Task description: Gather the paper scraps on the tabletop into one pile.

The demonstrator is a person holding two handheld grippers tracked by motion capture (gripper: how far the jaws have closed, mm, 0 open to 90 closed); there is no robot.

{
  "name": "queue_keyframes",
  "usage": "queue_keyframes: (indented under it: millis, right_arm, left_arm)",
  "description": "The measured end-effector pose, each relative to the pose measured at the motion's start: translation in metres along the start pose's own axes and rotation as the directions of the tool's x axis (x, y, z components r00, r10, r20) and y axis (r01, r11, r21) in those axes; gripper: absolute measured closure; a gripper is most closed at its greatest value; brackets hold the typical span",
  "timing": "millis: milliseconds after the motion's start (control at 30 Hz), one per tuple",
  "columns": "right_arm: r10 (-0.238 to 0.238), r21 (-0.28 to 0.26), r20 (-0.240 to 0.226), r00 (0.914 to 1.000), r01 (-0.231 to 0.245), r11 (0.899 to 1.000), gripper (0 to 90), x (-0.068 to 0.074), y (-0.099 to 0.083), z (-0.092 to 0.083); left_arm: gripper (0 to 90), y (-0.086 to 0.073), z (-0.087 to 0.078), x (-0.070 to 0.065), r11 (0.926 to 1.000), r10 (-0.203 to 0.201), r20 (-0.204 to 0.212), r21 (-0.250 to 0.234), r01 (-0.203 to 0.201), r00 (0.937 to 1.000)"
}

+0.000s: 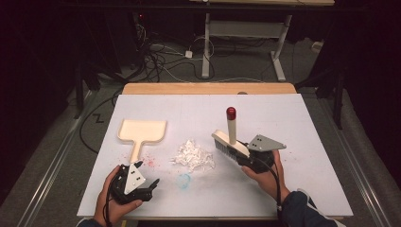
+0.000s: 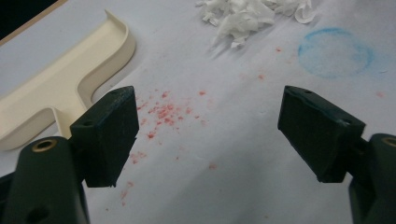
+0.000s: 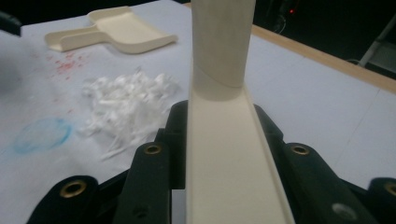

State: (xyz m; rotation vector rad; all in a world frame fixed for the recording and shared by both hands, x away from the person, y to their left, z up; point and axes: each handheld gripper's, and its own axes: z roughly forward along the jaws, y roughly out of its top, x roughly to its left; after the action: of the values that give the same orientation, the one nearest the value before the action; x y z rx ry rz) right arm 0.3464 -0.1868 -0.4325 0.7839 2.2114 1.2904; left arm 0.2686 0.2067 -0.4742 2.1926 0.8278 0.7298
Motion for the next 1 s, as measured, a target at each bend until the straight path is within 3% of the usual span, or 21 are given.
queue_keyframes:
  millis: [100,233,400,567,733,867,1000]
  right_arm:
    - [-0.015,0.017,0.005,0.9999,0.015,1.000,67.9,0.011,-0.007,-0.012]
    - [-0.006,0.044,-0.072,0.9974,0.009,0.999,67.9,0.026,-0.012,-0.015]
    - [-0.031,0.032,-0.117,0.9926,0.035,0.999,67.8,0.050,-0.009,0.003]
    - [-0.044,0.002,-0.124,0.9914,0.045,0.999,67.8,0.061,0.001,0.019]
    - [-0.045,-0.007,-0.112,0.9927,0.045,0.999,67.7,0.050,0.004,0.007]
    - [-0.038,-0.051,-0.105,0.9937,0.033,0.998,67.6,0.030,0.007,-0.016]
    - [-0.030,-0.054,-0.079,0.9964,0.026,0.998,67.6,0.013,0.006,-0.037]
  left_arm:
    - [19.2,0.000,0.001,0.000,1.0000,0.000,0.002,0.003,0.000,1.0000]
    - [19.1,0.001,0.002,0.000,1.0000,0.006,0.008,0.004,-0.006,0.9999]
    - [19.2,0.000,0.004,0.000,0.9999,0.008,0.017,0.010,-0.008,0.9998]
    - [19.1,0.000,0.005,0.001,0.9999,0.006,0.020,0.011,-0.006,0.9998]
    - [19.1,-0.001,0.003,0.001,1.0000,0.000,0.012,0.006,0.000,0.9999]
    - [19.1,-0.001,0.003,0.001,0.9999,-0.001,0.002,0.015,0.001,1.0000]
    - [19.1,-0.001,0.003,0.001,0.9999,0.001,0.002,0.016,-0.001,1.0000]
